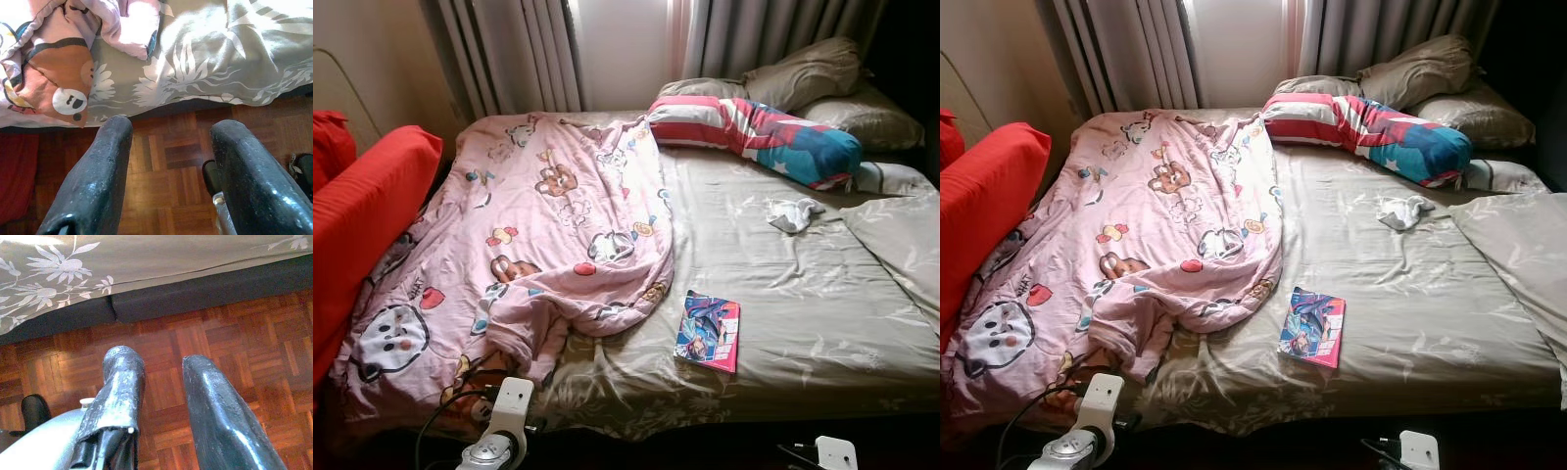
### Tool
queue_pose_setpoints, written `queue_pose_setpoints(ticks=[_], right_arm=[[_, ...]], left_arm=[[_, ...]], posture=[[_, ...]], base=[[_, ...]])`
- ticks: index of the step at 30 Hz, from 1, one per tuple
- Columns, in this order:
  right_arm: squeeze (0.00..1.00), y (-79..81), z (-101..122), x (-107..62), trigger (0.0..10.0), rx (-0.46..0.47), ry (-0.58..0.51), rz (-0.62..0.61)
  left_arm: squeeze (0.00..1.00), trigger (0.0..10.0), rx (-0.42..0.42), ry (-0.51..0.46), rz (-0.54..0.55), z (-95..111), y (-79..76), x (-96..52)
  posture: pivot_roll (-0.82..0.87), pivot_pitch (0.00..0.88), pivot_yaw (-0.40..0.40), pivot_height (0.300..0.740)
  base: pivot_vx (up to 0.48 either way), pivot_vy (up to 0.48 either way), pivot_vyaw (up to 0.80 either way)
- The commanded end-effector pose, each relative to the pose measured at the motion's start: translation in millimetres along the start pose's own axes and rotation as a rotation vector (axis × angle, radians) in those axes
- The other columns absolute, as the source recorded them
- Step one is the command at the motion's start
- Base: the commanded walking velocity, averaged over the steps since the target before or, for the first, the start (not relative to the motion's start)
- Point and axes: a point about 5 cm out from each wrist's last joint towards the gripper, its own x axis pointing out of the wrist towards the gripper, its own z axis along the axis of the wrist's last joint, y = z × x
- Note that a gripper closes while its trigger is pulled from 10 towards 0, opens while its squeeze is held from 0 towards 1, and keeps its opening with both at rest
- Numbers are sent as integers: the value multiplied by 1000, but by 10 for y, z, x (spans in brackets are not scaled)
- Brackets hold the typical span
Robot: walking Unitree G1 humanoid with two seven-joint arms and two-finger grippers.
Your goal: Clean up the room
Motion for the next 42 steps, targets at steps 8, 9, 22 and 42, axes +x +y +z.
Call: queue_pose_setpoints(ticks=[8, 9, 22, 42], right_arm=[[0, -320, 122, -30, 10000, 17, -21, -62], [0, -324, 125, -30, 10000, 9, -19, -61], [0, -478, 70, -86, 10000, -50, -9, -49], [0, -292, -400, -189, 10000, -41, 78, 74]], left_arm=[[0, 10000, -13, -1, -57, -13, -281, 16], [0, 10000, -16, -1, -60, -15, -297, 16], [0, 10000, -131, 34, -62, -121, -476, -4], [0, 10000, -79, 42, 75, -179, -152, -29]], posture=[[-130, 0, 20, 740], [-130, 0, 20, 740], [-127, 0, -40, 740], [-82, 0, 28, 740]], base=[[0, -298, 0], [0, 0, 0], [0, 0, 0], [0, 0, 0]])
